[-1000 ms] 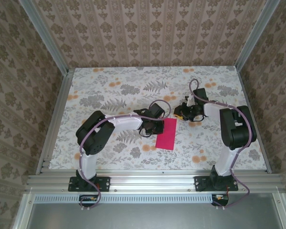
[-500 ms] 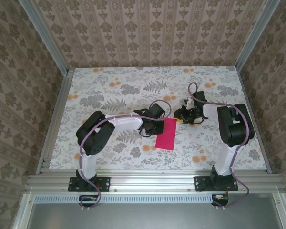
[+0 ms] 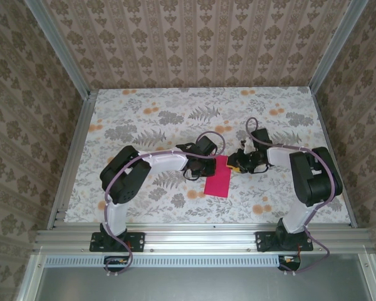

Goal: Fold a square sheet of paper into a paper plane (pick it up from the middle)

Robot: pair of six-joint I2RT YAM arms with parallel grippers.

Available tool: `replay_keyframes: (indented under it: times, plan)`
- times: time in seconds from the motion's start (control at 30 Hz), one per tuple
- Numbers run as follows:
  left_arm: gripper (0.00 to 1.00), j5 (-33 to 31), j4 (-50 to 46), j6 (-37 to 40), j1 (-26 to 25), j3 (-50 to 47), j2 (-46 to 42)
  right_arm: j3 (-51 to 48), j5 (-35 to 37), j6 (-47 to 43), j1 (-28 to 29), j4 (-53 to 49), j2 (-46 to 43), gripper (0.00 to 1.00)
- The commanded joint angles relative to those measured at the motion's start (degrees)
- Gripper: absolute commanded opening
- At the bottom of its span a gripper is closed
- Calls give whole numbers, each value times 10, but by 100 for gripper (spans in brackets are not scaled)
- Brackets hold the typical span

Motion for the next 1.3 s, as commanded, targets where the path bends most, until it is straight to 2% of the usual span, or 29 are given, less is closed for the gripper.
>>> replay_keyframes:
  times: [0.0,0.13,0.3,0.47,0.6,0.7,0.97,1.1,1.27]
  plan:
    - [0,-9,-44,13,-6,1,4,-12,48,-3,7,-17,3,28]
    - [0,-10,-41,11,-7,1,5,-23,74,-19,7,-38,-18,28]
    - [0,-9,-40,10,-7,1,6,-64,4,7,15,11,-75,28]
    - [0,-10,-40,10,-7,0,5,-111,-39,42,37,66,-91,28]
    - [0,-10,-40,9,-7,-1,6,-142,-32,62,54,102,-76,28]
    - [0,-9,-40,10,-7,-1,6,-146,-9,51,54,82,-73,28]
    - [0,-10,-37,9,-7,-4,3,-122,2,37,68,5,-162,28]
    - [0,-11,-36,8,-7,-1,4,-142,-7,79,95,50,-181,29]
    - [0,-11,-35,8,-7,-1,3,-163,-1,108,122,94,-148,29]
